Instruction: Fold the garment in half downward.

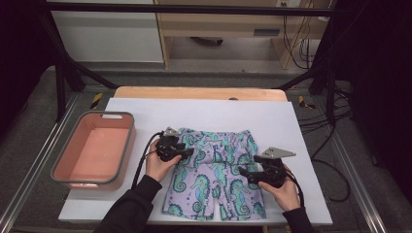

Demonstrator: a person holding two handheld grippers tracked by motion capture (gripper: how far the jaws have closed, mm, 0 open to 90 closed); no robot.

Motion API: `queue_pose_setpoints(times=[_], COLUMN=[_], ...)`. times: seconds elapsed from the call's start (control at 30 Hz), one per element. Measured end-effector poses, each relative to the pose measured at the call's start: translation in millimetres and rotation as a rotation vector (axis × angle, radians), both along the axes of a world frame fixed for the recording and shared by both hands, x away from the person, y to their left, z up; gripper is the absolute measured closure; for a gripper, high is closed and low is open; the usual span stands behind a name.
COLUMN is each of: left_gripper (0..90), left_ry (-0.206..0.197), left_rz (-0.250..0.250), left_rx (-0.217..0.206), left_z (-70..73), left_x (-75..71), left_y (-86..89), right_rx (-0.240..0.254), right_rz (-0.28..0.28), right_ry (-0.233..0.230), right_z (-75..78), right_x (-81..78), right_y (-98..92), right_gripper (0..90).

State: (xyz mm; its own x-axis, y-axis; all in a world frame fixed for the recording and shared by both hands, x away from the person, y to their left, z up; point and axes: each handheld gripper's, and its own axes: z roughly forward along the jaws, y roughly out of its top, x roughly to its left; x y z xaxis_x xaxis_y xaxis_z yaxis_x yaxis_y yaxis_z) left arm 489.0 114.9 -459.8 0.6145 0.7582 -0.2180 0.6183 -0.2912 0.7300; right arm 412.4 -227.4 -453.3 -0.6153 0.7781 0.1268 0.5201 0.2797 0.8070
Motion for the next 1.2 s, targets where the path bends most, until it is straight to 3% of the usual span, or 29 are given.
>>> queue_pose_setpoints(times=[0.23, 0.43, 0.7, 0.9, 1.03, 1.2], left_gripper=[64.2, 74.0, 84.9, 87.4, 87.8, 88.0], left_ry=[0.04, 0.061, 0.076, 0.06, 0.044, 0.019], left_rz=[-0.01, -0.005, 0.001, -0.006, -0.014, -0.023], left_rx=[0.012, 0.003, -0.003, 0.009, -0.001, -0.046], left_z=[-6.7, -9.6, -11.0, -11.0, -9.2, -0.7], left_x=[3.9, 6.3, 8.0, 7.6, 6.9, 1.6], left_y=[-3.4, -3.0, -2.2, -2.4, -0.9, 4.2], right_rx=[-0.015, -0.069, -0.086, -0.08, -0.073, -0.061], right_rz=[-0.033, -0.025, -0.028, -0.008, -0.013, 0.005], right_ry=[-0.018, 0.002, 0.045, 0.088, 0.082, 0.062], right_z=[3.9, 2.4, -2.0, -14.1, -15.0, -5.4], right_x=[29.3, 59.0, 83.5, 90.6, 91.0, 83.4], right_y=[-2.9, 7.0, 11.8, 13.5, 14.2, 13.0], right_gripper=[38.7, 46.4, 56.7, 69.3, 87.7, 89.2])
